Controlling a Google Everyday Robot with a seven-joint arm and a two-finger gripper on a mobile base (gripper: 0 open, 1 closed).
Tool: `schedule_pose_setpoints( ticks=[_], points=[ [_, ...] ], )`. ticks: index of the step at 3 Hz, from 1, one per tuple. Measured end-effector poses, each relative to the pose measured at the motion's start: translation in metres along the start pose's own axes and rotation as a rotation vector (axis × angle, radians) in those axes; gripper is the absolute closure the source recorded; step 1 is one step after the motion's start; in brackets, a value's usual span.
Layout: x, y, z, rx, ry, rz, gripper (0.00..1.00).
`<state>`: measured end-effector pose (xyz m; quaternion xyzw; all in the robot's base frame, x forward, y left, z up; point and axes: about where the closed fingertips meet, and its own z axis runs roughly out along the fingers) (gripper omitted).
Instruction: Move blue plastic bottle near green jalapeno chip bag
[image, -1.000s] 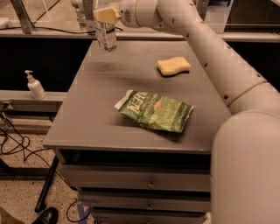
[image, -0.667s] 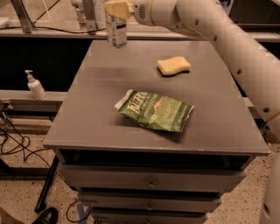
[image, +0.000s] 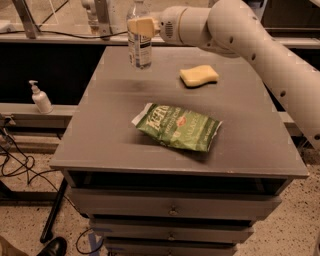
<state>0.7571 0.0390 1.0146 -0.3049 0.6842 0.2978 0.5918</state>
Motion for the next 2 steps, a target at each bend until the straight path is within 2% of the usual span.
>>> schedule_pose_setpoints(
  ticks=[1, 2],
  points=[
    [-0.004, 0.001, 0.005, -0.014, 0.006, -0.015, 1.0],
    [-0.009, 0.004, -0.013, -0.022, 0.038, -0.038, 1.0]
  ],
)
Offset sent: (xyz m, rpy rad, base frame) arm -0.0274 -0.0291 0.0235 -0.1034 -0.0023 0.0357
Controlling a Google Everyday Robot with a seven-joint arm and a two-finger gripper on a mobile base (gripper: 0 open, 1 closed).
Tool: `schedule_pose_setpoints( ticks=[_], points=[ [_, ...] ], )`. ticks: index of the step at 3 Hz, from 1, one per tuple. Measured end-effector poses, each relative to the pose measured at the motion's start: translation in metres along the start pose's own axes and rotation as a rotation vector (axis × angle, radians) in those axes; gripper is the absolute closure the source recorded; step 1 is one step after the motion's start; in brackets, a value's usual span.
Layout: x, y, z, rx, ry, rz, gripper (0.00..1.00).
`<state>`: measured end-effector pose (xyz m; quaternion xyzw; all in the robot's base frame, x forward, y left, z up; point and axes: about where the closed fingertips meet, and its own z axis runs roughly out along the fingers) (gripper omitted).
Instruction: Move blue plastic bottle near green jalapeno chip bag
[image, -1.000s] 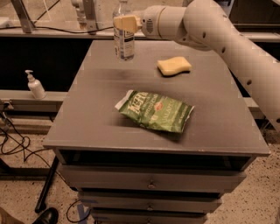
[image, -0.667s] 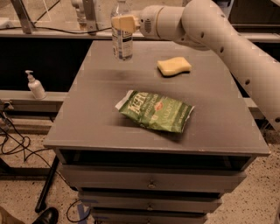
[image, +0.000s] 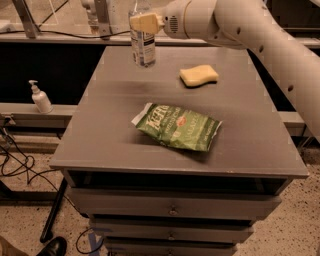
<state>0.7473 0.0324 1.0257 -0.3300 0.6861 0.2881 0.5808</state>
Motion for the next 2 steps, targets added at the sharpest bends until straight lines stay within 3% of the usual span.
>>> schedule_pose_setpoints(
  ticks=[2],
  points=[
    [-0.002, 0.022, -0.085, 0.021, 0.046, -0.013, 1.0]
  ],
)
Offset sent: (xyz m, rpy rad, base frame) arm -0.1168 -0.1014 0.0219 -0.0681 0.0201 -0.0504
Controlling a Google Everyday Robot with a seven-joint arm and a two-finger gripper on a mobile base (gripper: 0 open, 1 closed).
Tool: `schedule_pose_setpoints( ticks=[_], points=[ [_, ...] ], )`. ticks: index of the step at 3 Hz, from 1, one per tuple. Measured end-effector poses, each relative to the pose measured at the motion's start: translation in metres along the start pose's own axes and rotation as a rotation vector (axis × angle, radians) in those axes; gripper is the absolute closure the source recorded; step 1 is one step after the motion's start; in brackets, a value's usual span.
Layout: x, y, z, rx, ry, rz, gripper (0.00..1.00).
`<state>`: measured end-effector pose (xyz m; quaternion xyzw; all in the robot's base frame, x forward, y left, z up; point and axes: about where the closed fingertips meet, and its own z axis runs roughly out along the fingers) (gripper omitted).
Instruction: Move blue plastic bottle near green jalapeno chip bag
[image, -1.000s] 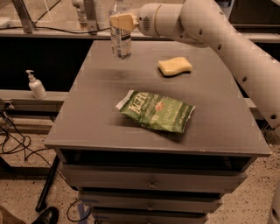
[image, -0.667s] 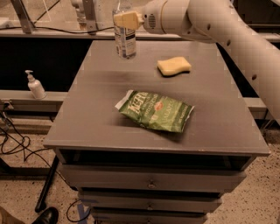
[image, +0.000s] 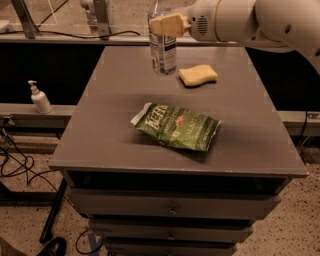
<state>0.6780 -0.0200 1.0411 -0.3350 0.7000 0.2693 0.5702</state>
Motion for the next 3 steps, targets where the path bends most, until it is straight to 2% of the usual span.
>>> schedule_pose_setpoints(
  ticks=[1, 3],
  points=[
    [0.008, 0.0, -0.045, 0.023, 0.005, -0.008, 1.0],
    [0.025, -0.024, -0.108, 0.057, -0.013, -0.046, 1.0]
  ],
)
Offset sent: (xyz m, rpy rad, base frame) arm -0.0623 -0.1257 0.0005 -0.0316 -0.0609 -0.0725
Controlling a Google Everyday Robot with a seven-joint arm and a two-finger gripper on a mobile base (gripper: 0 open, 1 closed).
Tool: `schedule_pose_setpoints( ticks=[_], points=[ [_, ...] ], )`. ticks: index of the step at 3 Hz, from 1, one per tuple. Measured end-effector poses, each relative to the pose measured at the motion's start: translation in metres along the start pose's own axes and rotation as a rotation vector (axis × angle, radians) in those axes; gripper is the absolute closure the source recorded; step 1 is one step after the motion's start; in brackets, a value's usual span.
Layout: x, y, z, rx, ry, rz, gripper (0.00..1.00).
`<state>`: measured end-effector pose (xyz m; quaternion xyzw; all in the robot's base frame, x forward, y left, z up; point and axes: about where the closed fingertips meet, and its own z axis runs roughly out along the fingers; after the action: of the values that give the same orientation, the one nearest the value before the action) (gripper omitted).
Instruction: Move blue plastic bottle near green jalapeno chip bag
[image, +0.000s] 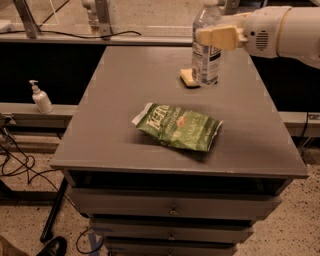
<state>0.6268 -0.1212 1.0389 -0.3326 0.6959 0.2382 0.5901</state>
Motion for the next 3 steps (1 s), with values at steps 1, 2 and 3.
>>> schedule_pose_setpoints(
  ticks=[1, 2, 3],
  points=[
    [0.015, -0.01, -0.016, 0.0, 0.013, -0.012, 1.0],
    [0.033, -0.014, -0.028, -0.013, 0.029, -0.01, 1.0],
    [0.054, -0.013, -0.028, -0.031, 0.046, 0.01, 1.0]
  ],
)
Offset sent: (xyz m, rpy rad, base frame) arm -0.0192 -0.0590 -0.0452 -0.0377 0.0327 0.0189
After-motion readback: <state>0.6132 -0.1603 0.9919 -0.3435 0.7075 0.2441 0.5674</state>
